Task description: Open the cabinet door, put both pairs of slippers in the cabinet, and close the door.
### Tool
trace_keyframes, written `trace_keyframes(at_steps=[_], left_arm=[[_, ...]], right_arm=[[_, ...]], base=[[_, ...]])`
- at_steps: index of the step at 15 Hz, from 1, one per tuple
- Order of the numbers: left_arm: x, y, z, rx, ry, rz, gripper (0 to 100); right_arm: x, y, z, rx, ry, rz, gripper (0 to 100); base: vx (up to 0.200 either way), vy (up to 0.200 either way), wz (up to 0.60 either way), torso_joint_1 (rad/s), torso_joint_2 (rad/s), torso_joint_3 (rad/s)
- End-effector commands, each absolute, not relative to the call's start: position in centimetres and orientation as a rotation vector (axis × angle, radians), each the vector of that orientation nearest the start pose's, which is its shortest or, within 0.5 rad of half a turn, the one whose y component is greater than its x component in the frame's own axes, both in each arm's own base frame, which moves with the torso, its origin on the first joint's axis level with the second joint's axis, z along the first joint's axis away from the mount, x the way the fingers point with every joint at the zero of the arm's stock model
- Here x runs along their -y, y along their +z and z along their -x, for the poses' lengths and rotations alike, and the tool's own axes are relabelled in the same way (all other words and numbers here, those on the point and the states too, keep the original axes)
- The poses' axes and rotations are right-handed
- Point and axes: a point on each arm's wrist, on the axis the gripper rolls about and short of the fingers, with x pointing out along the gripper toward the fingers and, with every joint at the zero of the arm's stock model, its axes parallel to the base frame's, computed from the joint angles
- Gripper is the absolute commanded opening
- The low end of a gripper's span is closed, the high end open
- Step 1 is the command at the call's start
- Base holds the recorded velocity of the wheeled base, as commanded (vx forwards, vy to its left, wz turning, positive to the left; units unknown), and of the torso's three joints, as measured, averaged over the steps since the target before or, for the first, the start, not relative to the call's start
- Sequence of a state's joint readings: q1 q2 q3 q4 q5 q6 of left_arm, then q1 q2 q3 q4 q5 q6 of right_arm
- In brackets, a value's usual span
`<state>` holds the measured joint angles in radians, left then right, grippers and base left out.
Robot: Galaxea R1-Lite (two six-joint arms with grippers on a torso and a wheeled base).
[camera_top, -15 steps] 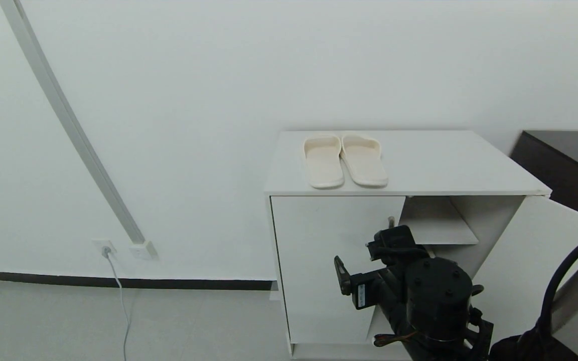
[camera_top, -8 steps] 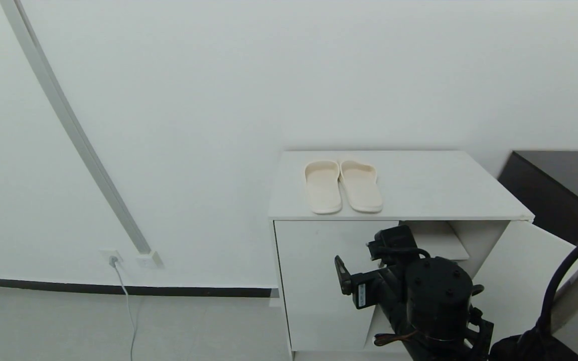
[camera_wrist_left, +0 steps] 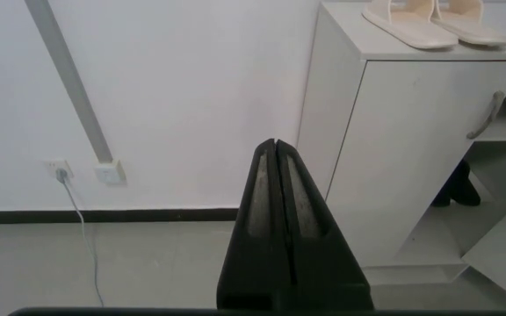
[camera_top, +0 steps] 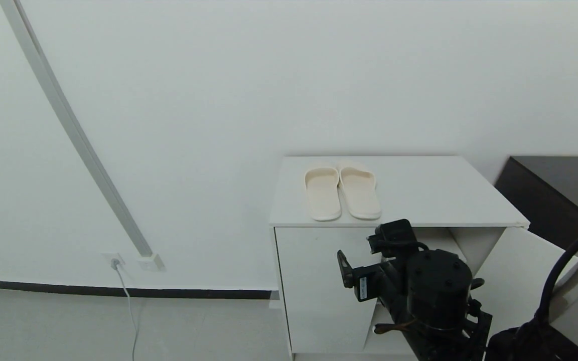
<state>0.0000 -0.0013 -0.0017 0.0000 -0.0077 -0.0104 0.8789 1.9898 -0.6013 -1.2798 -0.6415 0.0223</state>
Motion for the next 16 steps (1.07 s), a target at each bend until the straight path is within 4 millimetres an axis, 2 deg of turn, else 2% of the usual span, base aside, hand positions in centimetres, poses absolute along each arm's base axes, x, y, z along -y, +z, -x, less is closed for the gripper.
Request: trace_keyframes(at_steps=[1,3,5,6,7,14,16], left_arm=[[0.0,7.6,2.3,0.003,-0.008,0.008,0],[0.0,7.6,2.3,0.003,-0.008,0.009,0],[0.0,7.6,2.3,0.001,-0.008,0.009,0],[0.0,7.6,2.3,0.001,-0.008,0.009,0],[0.0,7.6,2.3,0.002,-0.008,0.006,0],[0.0,7.6,2.3,0.003,-0.009,0.009,0],[0.0,7.6,2.3,0.001,-0.011,0.009,0]], right_arm=[[-24.3,13.0,-23.3,-0.031,0.202,0.025,100],[-23.8,15.7,-24.4,-0.051,0.168,0.014,100],[-24.5,18.5,-25.1,-0.085,0.166,-0.043,100],[-24.8,19.0,-25.3,-0.102,0.166,-0.064,100],[-25.2,19.2,-25.3,-0.15,0.166,-0.081,100],[-25.4,17.7,-25.3,-0.19,0.164,-0.073,100],[-25.5,17.3,-25.1,-0.197,0.166,-0.065,100]], base=[[0.0,0.0,0.0,0.0,0.0,0.0],[0.0,0.0,0.0,0.0,0.0,0.0],[0.0,0.0,0.0,0.0,0.0,0.0],[0.0,0.0,0.0,0.0,0.0,0.0],[0.0,0.0,0.0,0.0,0.0,0.0],[0.0,0.0,0.0,0.0,0.0,0.0],[0.2,0.0,0.0,0.0,0.0,0.005]])
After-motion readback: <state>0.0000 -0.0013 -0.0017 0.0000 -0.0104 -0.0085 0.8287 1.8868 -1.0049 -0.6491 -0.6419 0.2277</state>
